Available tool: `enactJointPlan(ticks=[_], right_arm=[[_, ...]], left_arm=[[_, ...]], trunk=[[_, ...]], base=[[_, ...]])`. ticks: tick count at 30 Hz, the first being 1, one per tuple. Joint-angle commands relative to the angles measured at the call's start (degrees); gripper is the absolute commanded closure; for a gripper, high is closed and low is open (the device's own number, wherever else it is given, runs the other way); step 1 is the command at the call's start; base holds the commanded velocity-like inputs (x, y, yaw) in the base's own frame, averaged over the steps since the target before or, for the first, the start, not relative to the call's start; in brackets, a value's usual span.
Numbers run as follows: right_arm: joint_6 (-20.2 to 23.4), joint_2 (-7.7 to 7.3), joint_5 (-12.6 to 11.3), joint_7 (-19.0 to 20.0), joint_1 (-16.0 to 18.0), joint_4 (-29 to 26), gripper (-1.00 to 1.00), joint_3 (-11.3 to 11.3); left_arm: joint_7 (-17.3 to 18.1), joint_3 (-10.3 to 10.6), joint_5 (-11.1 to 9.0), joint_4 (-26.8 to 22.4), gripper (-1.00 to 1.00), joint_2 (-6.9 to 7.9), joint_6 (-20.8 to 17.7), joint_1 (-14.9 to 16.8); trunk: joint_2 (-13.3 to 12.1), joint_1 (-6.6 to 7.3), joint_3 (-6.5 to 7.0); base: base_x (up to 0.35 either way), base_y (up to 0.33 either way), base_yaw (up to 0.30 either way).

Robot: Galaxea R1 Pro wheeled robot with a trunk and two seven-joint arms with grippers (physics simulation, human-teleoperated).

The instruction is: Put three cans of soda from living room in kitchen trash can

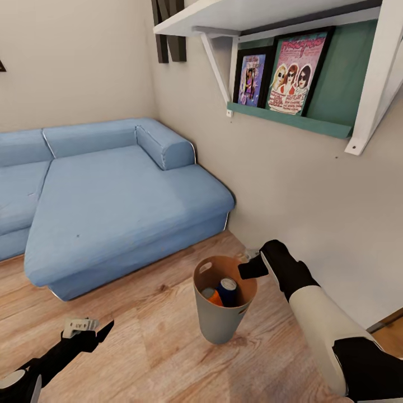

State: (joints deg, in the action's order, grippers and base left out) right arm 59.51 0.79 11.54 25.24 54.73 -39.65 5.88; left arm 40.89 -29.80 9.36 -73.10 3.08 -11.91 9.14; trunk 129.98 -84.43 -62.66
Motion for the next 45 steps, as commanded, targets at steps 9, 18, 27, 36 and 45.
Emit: enactJointPlan(ticks=[9,18,27,36,45], right_arm=[[0.17,0.05,-1.58,-0.28,0.03,-0.15,1.00,-0.02],[-2.34,0.00,-1.45,-0.67,0.03,-0.16,1.00,0.00],[-2.63,-0.61,-1.38,-0.74,0.03,-0.16,1.00,0.00],[-2.64,-1.61,-1.47,-0.78,0.03,-0.16,1.00,-0.08],[-2.65,-2.04,-1.45,-0.81,0.03,-0.16,1.00,-0.17]], left_arm=[[0.06,0.00,-0.13,1.73,-1.00,0.03,0.04,-0.01],[-0.45,0.08,0.09,1.87,-1.00,-0.01,0.04,0.00],[-0.55,0.09,0.14,1.97,-1.00,-0.01,0.04,0.00],[-0.61,0.09,0.21,2.08,-1.00,-0.01,0.04,0.00],[-0.64,0.09,0.22,2.08,-1.00,-0.01,0.04,-0.01]], trunk=[[3.63,-1.97,-1.61],[7.24,-3.95,-3.23],[10.85,-5.93,-4.84],[13.29,-7.32,-6.59],[13.42,-7.56,-8.58]], base=[[0.000,0.000,0.000],[0.000,0.000,0.000],[0.000,0.000,0.000],[0.000,0.000,0.000],[0.000,0.000,0.000]])
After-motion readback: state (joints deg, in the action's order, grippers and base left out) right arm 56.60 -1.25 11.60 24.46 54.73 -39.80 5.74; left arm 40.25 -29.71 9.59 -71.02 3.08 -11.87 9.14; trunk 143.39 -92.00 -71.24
